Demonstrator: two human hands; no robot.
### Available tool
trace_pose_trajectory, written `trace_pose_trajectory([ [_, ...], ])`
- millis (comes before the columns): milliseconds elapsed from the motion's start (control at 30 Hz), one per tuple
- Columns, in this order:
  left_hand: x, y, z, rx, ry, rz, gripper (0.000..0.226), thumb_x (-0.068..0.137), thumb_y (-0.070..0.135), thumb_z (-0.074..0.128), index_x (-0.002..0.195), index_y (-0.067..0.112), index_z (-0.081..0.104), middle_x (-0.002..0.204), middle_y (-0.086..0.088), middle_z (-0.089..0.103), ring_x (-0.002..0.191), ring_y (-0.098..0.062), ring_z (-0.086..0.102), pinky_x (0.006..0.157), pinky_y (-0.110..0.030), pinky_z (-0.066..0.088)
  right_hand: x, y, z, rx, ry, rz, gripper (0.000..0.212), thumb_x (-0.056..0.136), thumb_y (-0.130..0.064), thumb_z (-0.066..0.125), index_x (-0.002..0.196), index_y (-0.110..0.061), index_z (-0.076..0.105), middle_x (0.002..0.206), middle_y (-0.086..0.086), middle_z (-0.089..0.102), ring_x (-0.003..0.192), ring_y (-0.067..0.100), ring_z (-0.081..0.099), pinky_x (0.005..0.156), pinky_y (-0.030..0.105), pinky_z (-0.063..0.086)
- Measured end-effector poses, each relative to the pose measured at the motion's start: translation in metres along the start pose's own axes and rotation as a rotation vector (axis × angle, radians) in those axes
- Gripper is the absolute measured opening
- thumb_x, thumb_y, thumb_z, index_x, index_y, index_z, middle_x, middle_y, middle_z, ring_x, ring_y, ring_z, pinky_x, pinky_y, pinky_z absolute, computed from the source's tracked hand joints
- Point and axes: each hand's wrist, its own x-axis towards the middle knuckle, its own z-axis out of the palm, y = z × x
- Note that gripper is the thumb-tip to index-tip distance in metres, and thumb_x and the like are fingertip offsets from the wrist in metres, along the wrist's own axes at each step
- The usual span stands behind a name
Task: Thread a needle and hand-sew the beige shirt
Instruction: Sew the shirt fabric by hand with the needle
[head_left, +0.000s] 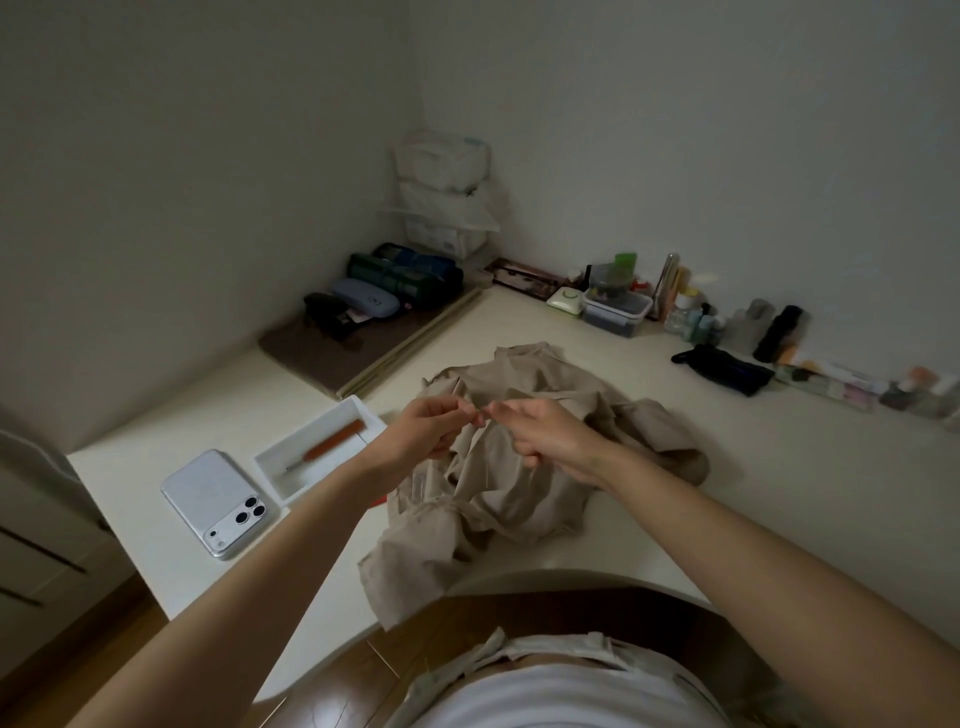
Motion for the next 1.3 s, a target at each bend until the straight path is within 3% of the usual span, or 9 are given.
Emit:
trace_pose_trajectory([
  [167, -0.003, -0.001, -0.002, 0.065, 0.040, -0.012, 0.023, 0.100, 0.017, 0.046, 0.086, 0.010, 0.063, 0.060, 0.001, 0.035, 0.052, -0.009, 0.029, 0.047, -0.015, 0.030, 0.001, -0.005, 0.006, -0.026, -0.030, 0.008, 0.022, 0.097, -0.029, 0.051, 0.093, -0.010, 0.061, 0.051, -0.009, 0.037, 0.046, 0.006, 0.031, 0.046, 0.017, 0.030],
  [433, -0.007, -0.011, -0.012, -0.011, 0.077, -0.005, 0.022, 0.099, 0.015, 0.047, 0.086, 0.009, 0.063, 0.062, -0.002, 0.032, 0.055, -0.011, 0.027, 0.050, -0.018, 0.026, 0.014, 0.028, -0.024, -0.095, 0.298, 0.133, 0.028, 0.096, -0.018, 0.053, 0.069, -0.015, 0.046, 0.053, -0.001, 0.034, 0.044, 0.008, 0.031, 0.038, 0.016, 0.029],
  [633, -0.005, -0.015, -0.006, -0.043, 0.074, 0.001, 0.021, 0.097, 0.007, 0.049, 0.082, 0.010, 0.064, 0.071, -0.009, 0.053, 0.064, -0.012, 0.049, 0.062, -0.018, 0.045, 0.013, 0.044, -0.027, -0.166, 0.412, 0.204, 0.022, 0.095, -0.018, 0.055, 0.076, -0.005, 0.058, 0.054, 0.005, 0.038, 0.042, 0.012, 0.033, 0.037, 0.017, 0.028],
  [733, -0.003, -0.016, -0.005, -0.089, 0.086, 0.002, 0.024, 0.096, 0.004, 0.048, 0.079, 0.011, 0.063, 0.082, -0.010, 0.060, 0.075, -0.014, 0.056, 0.074, -0.020, 0.048, 0.009, 0.042, -0.023, -0.226, 0.460, 0.201, 0.032, 0.096, -0.023, 0.054, 0.102, 0.006, 0.063, 0.059, 0.004, 0.042, 0.049, 0.014, 0.040, 0.040, 0.016, 0.033],
  [867, 0.003, -0.023, -0.008, -0.094, 0.165, -0.014, 0.021, 0.095, 0.006, 0.051, 0.080, 0.010, 0.065, 0.091, -0.009, 0.064, 0.087, -0.018, 0.058, 0.080, -0.025, 0.051, 0.000, 0.028, -0.007, -0.353, 0.290, 0.156, 0.036, 0.096, -0.036, 0.052, 0.123, -0.014, 0.059, 0.084, -0.003, 0.057, 0.064, 0.010, 0.050, 0.057, 0.022, 0.044],
  [933, 0.005, -0.027, -0.009, -0.104, 0.218, -0.027, 0.016, 0.095, 0.008, 0.052, 0.084, 0.008, 0.064, 0.091, -0.007, 0.065, 0.084, -0.016, 0.057, 0.071, -0.020, 0.049, -0.005, 0.020, 0.005, -0.407, 0.154, 0.107, 0.036, 0.094, -0.034, 0.055, 0.125, -0.015, 0.056, 0.097, -0.006, 0.058, 0.062, 0.003, 0.049, 0.051, 0.014, 0.040],
  [1067, 0.002, -0.030, -0.006, -0.139, 0.284, -0.030, 0.014, 0.096, 0.010, 0.052, 0.087, 0.005, 0.063, 0.085, -0.008, 0.059, 0.074, -0.013, 0.054, 0.067, -0.020, 0.049, -0.004, 0.024, 0.025, -0.439, 0.014, 0.053, 0.039, 0.085, -0.018, 0.069, 0.121, -0.009, 0.057, 0.070, -0.015, 0.047, 0.050, -0.005, 0.044, 0.042, 0.005, 0.033],
  [1200, -0.002, -0.031, 0.001, -0.140, 0.387, -0.061, 0.016, 0.097, 0.009, 0.050, 0.087, 0.007, 0.061, 0.075, -0.007, 0.054, 0.069, -0.014, 0.053, 0.065, -0.020, 0.050, 0.004, 0.031, 0.037, -0.603, 0.081, -0.013, 0.023, 0.086, -0.020, 0.068, 0.106, -0.007, 0.068, 0.073, -0.013, 0.058, 0.061, -0.005, 0.048, 0.051, 0.006, 0.033],
  [1300, -0.006, -0.035, 0.008, -0.116, 0.430, -0.093, 0.017, 0.098, 0.013, 0.046, 0.088, 0.007, 0.059, 0.076, -0.007, 0.055, 0.068, -0.015, 0.053, 0.065, -0.021, 0.048, 0.007, 0.034, 0.035, -0.662, 0.122, -0.015, 0.019, 0.092, -0.019, 0.059, 0.099, -0.005, 0.071, 0.089, 0.006, 0.070, 0.078, 0.014, 0.062, 0.067, 0.019, 0.040],
])
